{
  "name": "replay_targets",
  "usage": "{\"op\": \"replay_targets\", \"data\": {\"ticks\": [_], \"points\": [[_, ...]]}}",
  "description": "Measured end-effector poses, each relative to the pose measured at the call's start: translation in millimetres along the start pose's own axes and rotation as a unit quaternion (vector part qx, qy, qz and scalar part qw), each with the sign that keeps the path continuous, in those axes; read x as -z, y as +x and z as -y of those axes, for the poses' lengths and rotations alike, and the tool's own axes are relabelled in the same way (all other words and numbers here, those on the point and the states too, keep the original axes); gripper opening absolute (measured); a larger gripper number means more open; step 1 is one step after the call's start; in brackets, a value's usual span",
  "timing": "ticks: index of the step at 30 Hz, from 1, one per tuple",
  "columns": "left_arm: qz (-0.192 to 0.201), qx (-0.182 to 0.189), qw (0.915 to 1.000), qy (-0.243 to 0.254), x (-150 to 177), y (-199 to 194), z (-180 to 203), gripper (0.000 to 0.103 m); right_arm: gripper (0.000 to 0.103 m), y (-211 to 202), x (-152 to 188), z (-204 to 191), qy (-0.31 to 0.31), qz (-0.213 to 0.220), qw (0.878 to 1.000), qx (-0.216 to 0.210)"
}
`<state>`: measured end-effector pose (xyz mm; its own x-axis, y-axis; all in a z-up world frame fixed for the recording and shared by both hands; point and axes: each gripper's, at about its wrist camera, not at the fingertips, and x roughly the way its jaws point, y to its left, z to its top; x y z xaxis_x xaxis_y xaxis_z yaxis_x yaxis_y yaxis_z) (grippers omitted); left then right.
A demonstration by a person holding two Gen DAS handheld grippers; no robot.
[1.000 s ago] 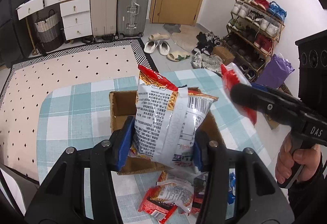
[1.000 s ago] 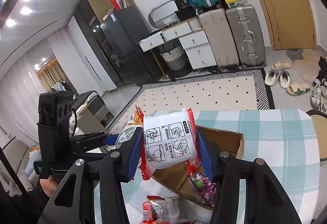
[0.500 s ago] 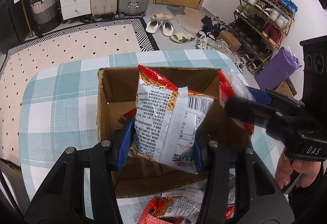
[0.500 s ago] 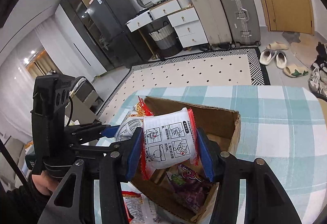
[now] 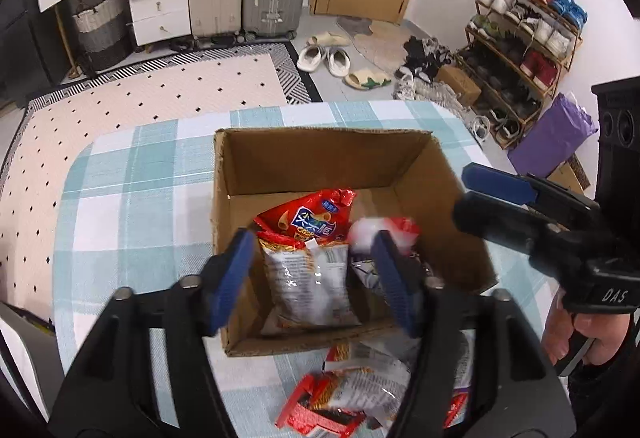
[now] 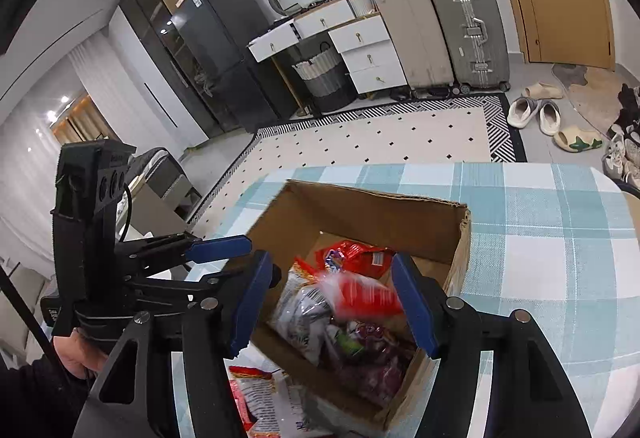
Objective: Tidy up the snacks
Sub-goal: 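Open both grippers to drop the bags into the box, then move both open grippers back over the remaining snack pile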
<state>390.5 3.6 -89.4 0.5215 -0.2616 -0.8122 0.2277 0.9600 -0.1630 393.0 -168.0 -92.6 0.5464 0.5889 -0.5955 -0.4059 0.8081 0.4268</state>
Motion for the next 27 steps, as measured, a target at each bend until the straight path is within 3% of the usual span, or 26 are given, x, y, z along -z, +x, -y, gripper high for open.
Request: {"op": "replay_targets", "data": {"ticks": [1, 5, 8, 10, 18, 27], "points": [[0.009, 0.0, 1.0, 0.002, 2.9, -6.9, 1.8, 0.066, 0.071, -4.6, 0.5, -2.9, -0.002, 0.004, 1.0, 0.001], [0.042, -0.024, 0.9987, 0.014, 16.3, -38.5, 12.4, 0.071, 0.072, -28.5, 6.3, -16.4, -0.01, 0.022, 1.0, 0.001], [0.07, -0.035, 0.9967, 0.021, 31.3, -68.1, 23.2, 0.081, 0.074, -50.2, 17.2, -28.5, -0.016, 0.038, 0.999, 0.004], [0.078, -0.035, 0.9959, 0.033, 42.7, -83.3, 30.3, 0.081, 0.086, -66.4, 30.0, -35.6, -0.016, 0.058, 0.998, 0.002], [0.11, -0.056, 0.9919, 0.032, 97.8, -139.5, 46.5, 0.083, 0.093, -123.6, 85.1, -55.4, -0.008, 0.117, 0.993, 0.0], [0.129, -0.056, 0.9898, 0.026, 159.5, -167.9, 61.3, 0.084, 0.096, -167.8, 144.2, -69.7, -0.034, 0.142, 0.988, 0.046]]}}
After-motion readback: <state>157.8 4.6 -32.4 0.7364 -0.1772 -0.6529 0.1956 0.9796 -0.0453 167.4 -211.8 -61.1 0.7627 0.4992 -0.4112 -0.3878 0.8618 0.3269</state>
